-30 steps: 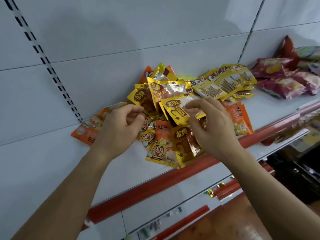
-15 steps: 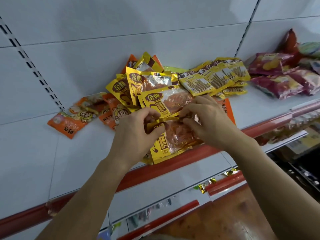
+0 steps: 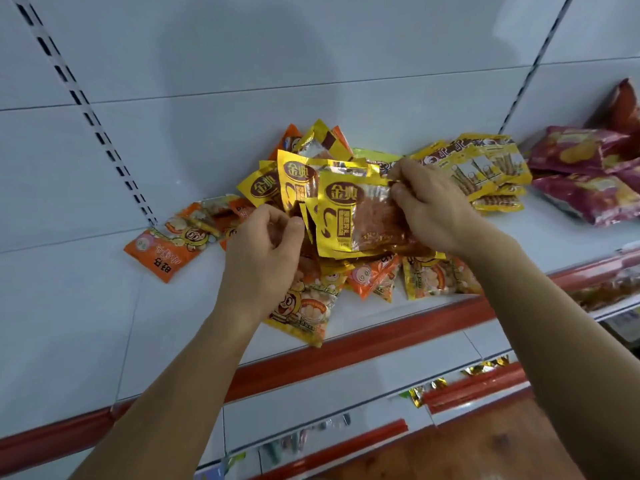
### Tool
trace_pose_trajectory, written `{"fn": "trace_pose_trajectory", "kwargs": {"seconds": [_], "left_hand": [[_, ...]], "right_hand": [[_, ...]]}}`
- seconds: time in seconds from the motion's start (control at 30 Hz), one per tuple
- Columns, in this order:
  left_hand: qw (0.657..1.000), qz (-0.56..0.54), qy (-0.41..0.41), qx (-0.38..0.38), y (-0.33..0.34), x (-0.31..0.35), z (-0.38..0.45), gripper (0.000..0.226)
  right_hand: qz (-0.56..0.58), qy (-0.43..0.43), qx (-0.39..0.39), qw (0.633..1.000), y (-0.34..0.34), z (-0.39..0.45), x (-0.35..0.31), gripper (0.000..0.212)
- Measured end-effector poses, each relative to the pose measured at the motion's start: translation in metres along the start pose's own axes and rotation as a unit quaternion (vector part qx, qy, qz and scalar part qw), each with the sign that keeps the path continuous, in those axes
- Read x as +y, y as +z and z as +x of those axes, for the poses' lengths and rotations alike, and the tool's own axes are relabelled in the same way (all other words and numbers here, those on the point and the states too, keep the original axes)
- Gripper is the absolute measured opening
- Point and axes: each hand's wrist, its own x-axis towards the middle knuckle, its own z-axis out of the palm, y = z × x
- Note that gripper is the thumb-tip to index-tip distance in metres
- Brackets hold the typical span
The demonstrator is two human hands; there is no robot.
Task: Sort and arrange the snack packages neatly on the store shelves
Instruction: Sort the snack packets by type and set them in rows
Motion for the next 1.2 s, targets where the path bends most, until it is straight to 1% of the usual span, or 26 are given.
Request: {"fn": "trace_pose_trajectory", "kwargs": {"seconds": [0.03, 0.1, 0.17, 0.23, 0.3, 0.33, 0.43, 0.57, 0.63, 0.7, 0.77, 0.83, 0.87, 0.93, 0.97, 1.0, 1.03, 1.1, 1.13, 1.2], "left_hand": [[1.0, -0.013, -0.021, -0.007, 0.003, 0.001, 0.004, 0.018], [0.996, -0.052, -0.065, -0.019, 0.009, 0.006, 0.012, 0.027], [0.995, -0.056, -0.081, -0.018, 0.015, 0.008, 0.018, 0.038], [0.999, -0.01, -0.046, -0.025, 0.021, 0.009, 0.019, 0.05], [0.999, 0.033, -0.006, -0.039, 0.027, 0.011, 0.019, 0.066], [0.998, 0.043, 0.006, -0.037, 0.028, 0.011, 0.019, 0.07], [0.999, 0.03, 0.033, -0.003, 0.025, 0.016, 0.023, 0.068], [0.996, -0.068, 0.06, 0.026, 0.015, 0.028, 0.028, 0.056], [0.991, -0.107, 0.065, 0.04, 0.009, 0.032, 0.031, 0.05], [0.987, -0.138, 0.054, 0.057, 0.002, 0.033, 0.034, 0.048], [0.977, -0.204, 0.025, 0.054, -0.004, 0.033, 0.038, 0.048], [0.96, -0.278, -0.002, 0.039, -0.012, 0.034, 0.04, 0.05], [0.953, -0.3, -0.007, 0.036, -0.016, 0.035, 0.04, 0.052], [0.949, -0.313, -0.008, 0.039, -0.027, 0.035, 0.04, 0.054], [0.953, -0.301, -0.009, 0.045, -0.035, 0.033, 0.039, 0.054], [0.96, -0.274, -0.011, 0.054, -0.046, 0.03, 0.037, 0.054], [0.97, -0.235, -0.011, 0.061, -0.055, 0.026, 0.036, 0.054], [0.986, -0.138, -0.007, 0.095, -0.087, 0.013, 0.03, 0.054], [0.989, -0.1, -0.011, 0.107, -0.103, 0.006, 0.026, 0.054], [0.989, -0.047, -0.044, 0.136, -0.135, -0.009, 0.017, 0.054]], "right_hand": [[-0.034, -0.004, -0.018, 0.999, 0.007, 0.007, 0.001, 0.01], [-0.081, -0.005, -0.037, 0.996, 0.021, 0.016, 0.003, 0.01], [-0.083, -0.008, -0.012, 0.996, 0.03, 0.018, 0.005, 0.012], [-0.074, -0.014, 0.021, 0.997, 0.035, 0.017, 0.006, 0.014], [-0.061, -0.018, 0.03, 0.998, 0.036, 0.015, 0.008, 0.016], [-0.047, -0.021, 0.034, 0.998, 0.036, 0.015, 0.009, 0.018], [0.02, -0.036, 0.072, 0.997, 0.028, 0.013, 0.007, 0.025], [0.084, -0.007, 0.153, 0.985, 0.012, 0.01, 0.003, 0.03], [0.115, 0.017, 0.167, 0.979, 0.007, 0.007, 0.001, 0.033], [0.18, 0.035, 0.155, 0.971, 0.002, 0.003, -0.004, 0.042], [0.264, 0.053, 0.116, 0.956, -0.003, 0.002, -0.014, 0.058], [0.36, 0.081, 0.061, 0.927, -0.006, 0.006, -0.03, 0.068], [0.421, 0.101, 0.032, 0.901, -0.007, 0.01, -0.038, 0.069], [0.538, 0.129, -0.015, 0.833, -0.008, 0.019, -0.054, 0.062], [0.565, 0.13, -0.026, 0.814, -0.005, 0.023, -0.062, 0.056], [0.565, 0.124, -0.029, 0.815, -0.002, 0.026, -0.07, 0.053], [0.547, 0.115, -0.024, 0.829, 0.002, 0.028, -0.074, 0.052], [0.475, 0.082, -0.029, 0.876, 0.017, 0.034, -0.097, 0.057], [0.426, 0.063, -0.034, 0.902, 0.026, 0.036, -0.11, 0.06], [0.308, 0.018, -0.036, 0.951, 0.05, 0.04, -0.14, 0.067]]}}
